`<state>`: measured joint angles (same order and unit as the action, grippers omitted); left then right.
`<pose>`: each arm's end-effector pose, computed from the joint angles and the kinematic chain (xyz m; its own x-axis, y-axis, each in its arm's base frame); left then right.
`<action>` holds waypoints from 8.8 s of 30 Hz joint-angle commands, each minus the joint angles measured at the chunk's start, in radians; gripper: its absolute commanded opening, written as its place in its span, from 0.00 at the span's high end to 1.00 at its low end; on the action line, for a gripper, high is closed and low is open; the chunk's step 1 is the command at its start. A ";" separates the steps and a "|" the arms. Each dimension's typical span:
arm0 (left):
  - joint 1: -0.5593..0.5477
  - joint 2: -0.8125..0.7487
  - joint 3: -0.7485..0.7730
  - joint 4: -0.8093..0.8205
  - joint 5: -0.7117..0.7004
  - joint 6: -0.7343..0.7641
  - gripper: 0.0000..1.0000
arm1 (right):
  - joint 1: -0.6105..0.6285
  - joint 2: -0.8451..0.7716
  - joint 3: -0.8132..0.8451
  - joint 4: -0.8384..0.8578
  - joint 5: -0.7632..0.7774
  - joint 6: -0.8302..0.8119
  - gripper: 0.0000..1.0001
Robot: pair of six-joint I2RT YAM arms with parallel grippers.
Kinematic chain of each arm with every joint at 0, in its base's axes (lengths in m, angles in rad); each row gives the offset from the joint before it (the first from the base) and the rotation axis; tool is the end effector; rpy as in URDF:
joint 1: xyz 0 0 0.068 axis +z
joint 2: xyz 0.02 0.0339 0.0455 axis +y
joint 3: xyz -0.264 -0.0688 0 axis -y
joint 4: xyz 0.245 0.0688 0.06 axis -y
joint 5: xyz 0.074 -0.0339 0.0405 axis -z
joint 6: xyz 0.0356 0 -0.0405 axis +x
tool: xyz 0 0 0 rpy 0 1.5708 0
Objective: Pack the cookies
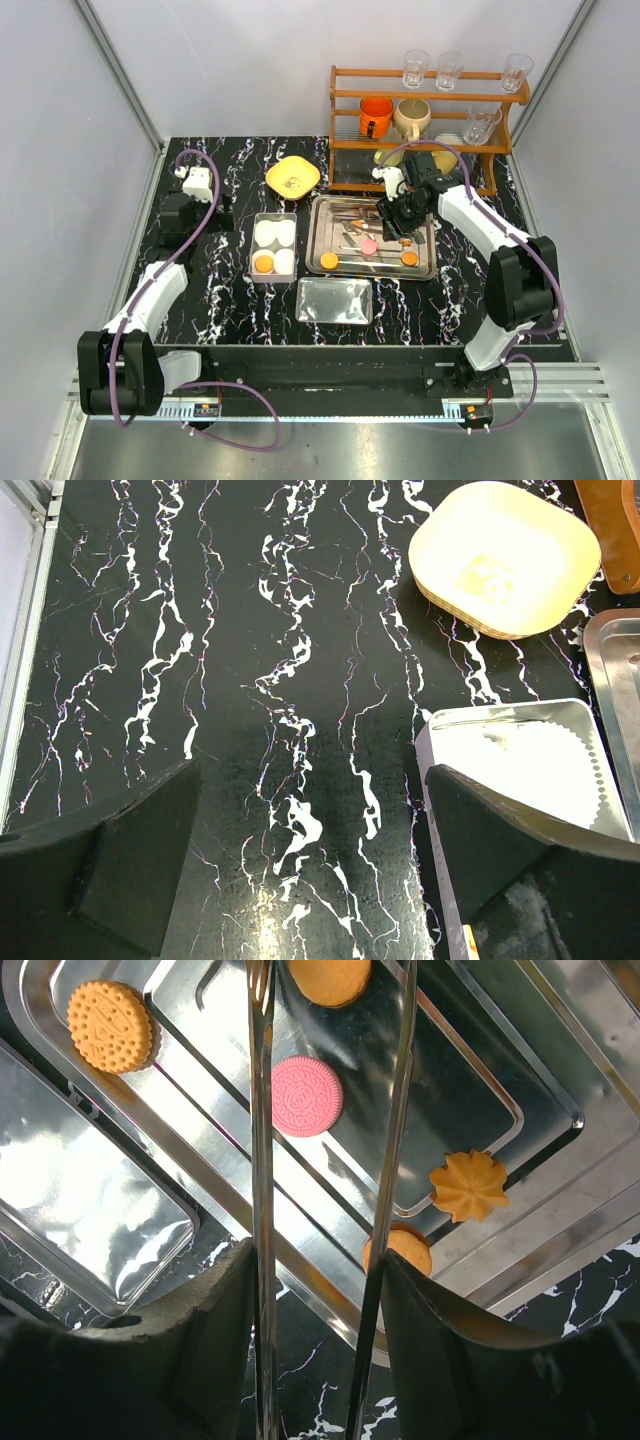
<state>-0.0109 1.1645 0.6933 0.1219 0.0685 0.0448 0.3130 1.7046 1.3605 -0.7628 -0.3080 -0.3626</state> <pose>0.2641 -0.0053 0.2608 -0.3385 0.0484 -0.9397 0.0904 0.9957 0.0187 0.3338 0.1194 0.2525 -0.6457 -0.5642 -0.5145 -0.6968 0.7110 0.0948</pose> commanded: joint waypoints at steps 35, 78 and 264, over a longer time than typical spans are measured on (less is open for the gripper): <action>0.006 -0.035 -0.012 0.058 0.008 0.009 0.01 | -0.041 0.017 -0.018 -0.012 -0.100 -0.019 0.47; 0.006 -0.034 -0.006 0.053 0.014 0.004 0.01 | -0.038 -0.022 -0.074 -0.004 -0.037 -0.041 0.52; 0.006 -0.039 -0.011 0.042 0.027 -0.008 0.01 | 0.095 -0.280 -0.112 -0.027 0.072 0.037 0.55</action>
<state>-0.0109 1.1534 0.6781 0.1215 0.0753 0.0402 0.4213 1.4727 1.2892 -0.8379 -0.2459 -0.3092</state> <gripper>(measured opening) 0.987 0.452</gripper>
